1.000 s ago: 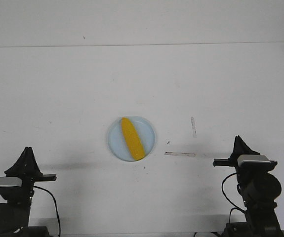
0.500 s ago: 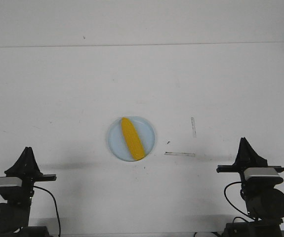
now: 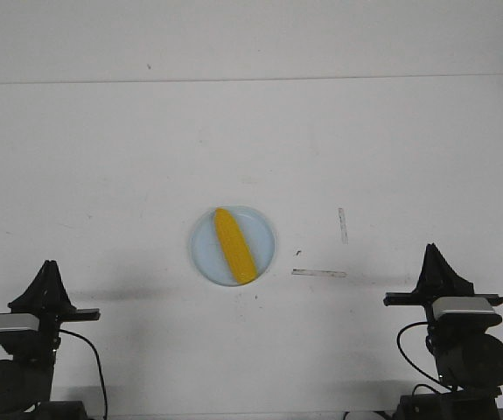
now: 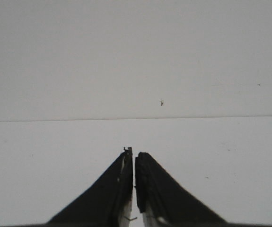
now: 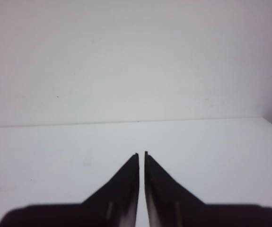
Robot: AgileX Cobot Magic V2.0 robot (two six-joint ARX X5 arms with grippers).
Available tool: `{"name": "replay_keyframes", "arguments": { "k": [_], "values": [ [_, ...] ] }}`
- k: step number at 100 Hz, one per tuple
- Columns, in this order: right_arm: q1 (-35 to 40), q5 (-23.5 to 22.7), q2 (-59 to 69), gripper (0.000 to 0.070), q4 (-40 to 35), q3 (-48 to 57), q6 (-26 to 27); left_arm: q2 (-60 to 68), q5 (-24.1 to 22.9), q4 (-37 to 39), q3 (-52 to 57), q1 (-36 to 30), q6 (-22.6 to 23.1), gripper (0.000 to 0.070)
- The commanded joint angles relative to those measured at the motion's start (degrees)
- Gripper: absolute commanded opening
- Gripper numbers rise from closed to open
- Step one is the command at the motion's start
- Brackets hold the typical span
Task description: Place corn on plate with both arms
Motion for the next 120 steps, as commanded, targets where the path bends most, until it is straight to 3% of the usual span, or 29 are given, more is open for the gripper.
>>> {"name": "replay_keyframes", "arguments": {
  "k": [1, 23, 37, 96, 120],
  "values": [
    [0.09, 0.15, -0.07, 0.0019, 0.57, 0.17, 0.13, -0.11, -0.33, 0.70, 0.31, 0.09, -0.28, 0.0001],
    [0.09, 0.15, -0.07, 0.0019, 0.59, 0.17, 0.13, -0.44, 0.85, 0.48, 0.09, 0.00, -0.44, 0.0001],
    [0.09, 0.15, -0.07, 0.0019, 0.66, 0.17, 0.13, -0.61, 2.25, 1.20, -2.21, -0.68, -4.20, 0.0001],
    [0.09, 0.15, -0.04, 0.0019, 0.98, 0.17, 0.13, -6.19, 2.21, 8.96, -18.36, -1.95, -4.15, 0.0001],
    [0.09, 0.15, -0.04, 0.0019, 1.01, 0.20, 0.13, -6.19, 2.21, 6.64, -18.45, -1.95, -4.17, 0.0001]
  ]
}}
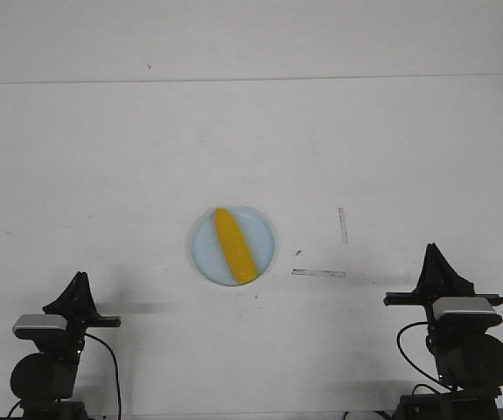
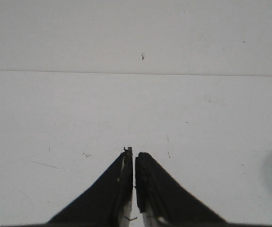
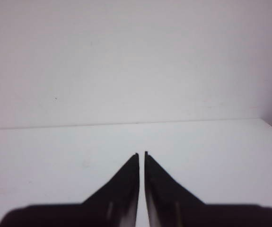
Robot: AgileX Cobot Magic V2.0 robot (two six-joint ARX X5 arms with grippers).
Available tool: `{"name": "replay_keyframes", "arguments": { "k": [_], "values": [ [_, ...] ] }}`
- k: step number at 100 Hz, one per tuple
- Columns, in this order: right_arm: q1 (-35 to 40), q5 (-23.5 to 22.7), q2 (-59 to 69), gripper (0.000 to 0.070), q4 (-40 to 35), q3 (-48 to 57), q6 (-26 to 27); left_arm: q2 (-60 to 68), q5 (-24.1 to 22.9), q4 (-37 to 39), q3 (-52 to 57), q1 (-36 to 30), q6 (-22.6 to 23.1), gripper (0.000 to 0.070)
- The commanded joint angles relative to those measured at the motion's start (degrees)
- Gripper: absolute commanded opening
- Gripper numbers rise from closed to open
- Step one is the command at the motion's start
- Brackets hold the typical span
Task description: Place corn on plate with both arms
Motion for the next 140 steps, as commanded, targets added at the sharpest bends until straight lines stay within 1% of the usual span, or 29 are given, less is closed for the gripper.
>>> {"name": "replay_keyframes", "arguments": {
  "k": [1, 96, 101, 113, 123, 140],
  "values": [
    [0.09, 0.00, -0.07, 0.0019, 0.70, 0.20, 0.13, -0.09, 0.09, 0.72, -1.20, 0.02, -0.15, 0.0001],
    [0.09, 0.00, -0.07, 0.0019, 0.79, 0.20, 0.13, -0.07, 0.09, 0.68, -1.18, 0.02, -0.15, 0.0001],
    [0.09, 0.00, -0.07, 0.0019, 1.68, -0.17, 0.13, -0.07, 0.09, 0.68, -1.18, 0.02, -0.15, 0.0001],
    [0.04, -0.26, -1.60, 0.0017, 1.25, -0.76, -0.15, -0.07, 0.09, 0.66, -1.18, 0.02, -0.15, 0.0001],
    [0.07, -1.73, -2.38, 0.0015, 4.09, -3.74, -0.48, -0.07, 0.09, 0.66, -1.18, 0.02, -0.15, 0.0001],
    [0.11, -4.94, -5.25, 0.0015, 14.60, -12.94, -0.35, -0.07, 0.09, 0.63, -1.18, 0.02, -0.15, 0.0001]
  ]
}}
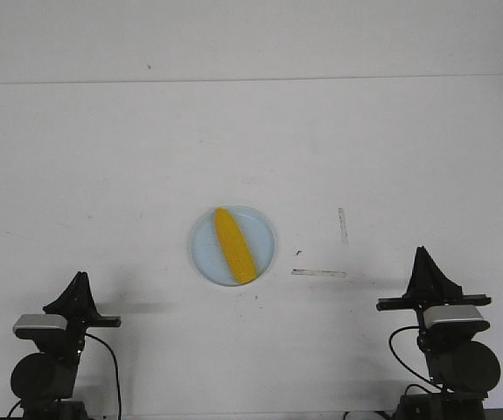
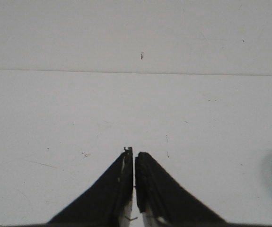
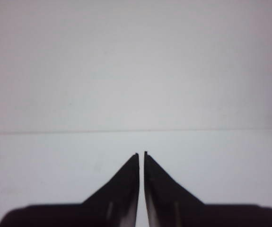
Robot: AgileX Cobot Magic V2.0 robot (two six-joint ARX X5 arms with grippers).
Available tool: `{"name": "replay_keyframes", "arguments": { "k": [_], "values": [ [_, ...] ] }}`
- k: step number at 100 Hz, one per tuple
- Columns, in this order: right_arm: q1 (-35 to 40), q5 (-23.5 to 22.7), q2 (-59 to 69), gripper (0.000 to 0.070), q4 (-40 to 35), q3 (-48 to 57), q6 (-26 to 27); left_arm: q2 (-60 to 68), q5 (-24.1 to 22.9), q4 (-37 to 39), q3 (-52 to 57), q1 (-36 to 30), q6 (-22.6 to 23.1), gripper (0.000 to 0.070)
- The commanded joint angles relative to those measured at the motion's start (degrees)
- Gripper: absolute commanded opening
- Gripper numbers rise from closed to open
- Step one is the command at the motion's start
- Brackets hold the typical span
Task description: Place corn on plate with both arms
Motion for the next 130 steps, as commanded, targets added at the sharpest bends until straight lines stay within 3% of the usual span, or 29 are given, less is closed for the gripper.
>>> {"name": "replay_keyframes", "arguments": {
  "k": [1, 30, 52, 130],
  "values": [
    [0.11, -0.92, -1.20, 0.0015, 4.11, -2.84, -0.26, -0.07, 0.09, 0.63, -1.18, 0.02, -0.09, 0.0001],
    [0.09, -0.39, -7.65, 0.0015, 4.35, -11.02, 0.04, -0.07, 0.09, 0.63, -1.18, 0.02, -0.09, 0.0001],
    [0.09, 0.22, -9.57, 0.0015, -2.49, -10.97, 0.00, -0.07, 0.09, 0.66, -1.18, 0.02, -0.09, 0.0001],
    [0.09, -0.07, -9.57, 0.0015, -1.49, -10.95, 0.00, -0.07, 0.09, 0.63, -1.18, 0.02, -0.09, 0.0001]
  ]
}}
